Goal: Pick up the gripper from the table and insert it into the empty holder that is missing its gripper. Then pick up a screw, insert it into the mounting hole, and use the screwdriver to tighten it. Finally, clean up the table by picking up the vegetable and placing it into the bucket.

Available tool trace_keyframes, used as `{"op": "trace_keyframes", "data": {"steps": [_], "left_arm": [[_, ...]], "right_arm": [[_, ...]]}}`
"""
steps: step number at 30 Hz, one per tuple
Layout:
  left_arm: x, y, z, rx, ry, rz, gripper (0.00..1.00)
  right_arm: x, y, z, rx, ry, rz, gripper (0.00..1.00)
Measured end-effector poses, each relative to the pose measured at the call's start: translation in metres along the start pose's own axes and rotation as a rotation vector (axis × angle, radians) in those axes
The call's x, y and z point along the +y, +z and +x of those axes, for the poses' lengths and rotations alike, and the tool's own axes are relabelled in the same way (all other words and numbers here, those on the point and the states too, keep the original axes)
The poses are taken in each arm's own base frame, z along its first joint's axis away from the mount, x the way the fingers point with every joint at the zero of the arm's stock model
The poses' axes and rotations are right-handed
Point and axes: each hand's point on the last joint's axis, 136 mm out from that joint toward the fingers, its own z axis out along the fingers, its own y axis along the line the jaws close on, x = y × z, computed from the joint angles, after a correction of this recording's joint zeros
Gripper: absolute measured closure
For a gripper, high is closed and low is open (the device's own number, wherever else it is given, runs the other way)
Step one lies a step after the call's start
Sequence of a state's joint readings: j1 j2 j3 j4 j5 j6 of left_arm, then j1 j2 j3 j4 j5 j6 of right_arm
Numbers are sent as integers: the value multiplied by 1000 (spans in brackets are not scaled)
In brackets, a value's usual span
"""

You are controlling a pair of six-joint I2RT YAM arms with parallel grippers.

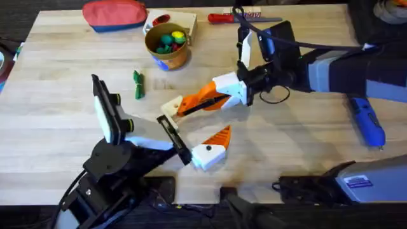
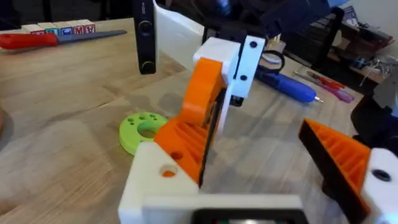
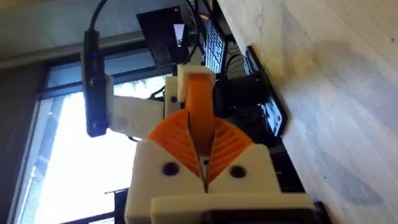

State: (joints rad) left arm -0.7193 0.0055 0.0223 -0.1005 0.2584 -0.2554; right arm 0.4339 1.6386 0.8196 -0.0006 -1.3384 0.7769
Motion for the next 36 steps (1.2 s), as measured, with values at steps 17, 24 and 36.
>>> {"op": "trace_keyframes", "data": {"steps": [17,24,36], "left_arm": [[2,0,0,-2,0,-9,13],[3,0,0,-3,-15,-19,13],[9,0,-1,-7,-42,-49,14]], "right_arm": [[3,16,-5,-13,-16,30,998],[-1,22,-10,-41,-4,65,998],[-3,30,-18,-89,-24,102,998]]}}
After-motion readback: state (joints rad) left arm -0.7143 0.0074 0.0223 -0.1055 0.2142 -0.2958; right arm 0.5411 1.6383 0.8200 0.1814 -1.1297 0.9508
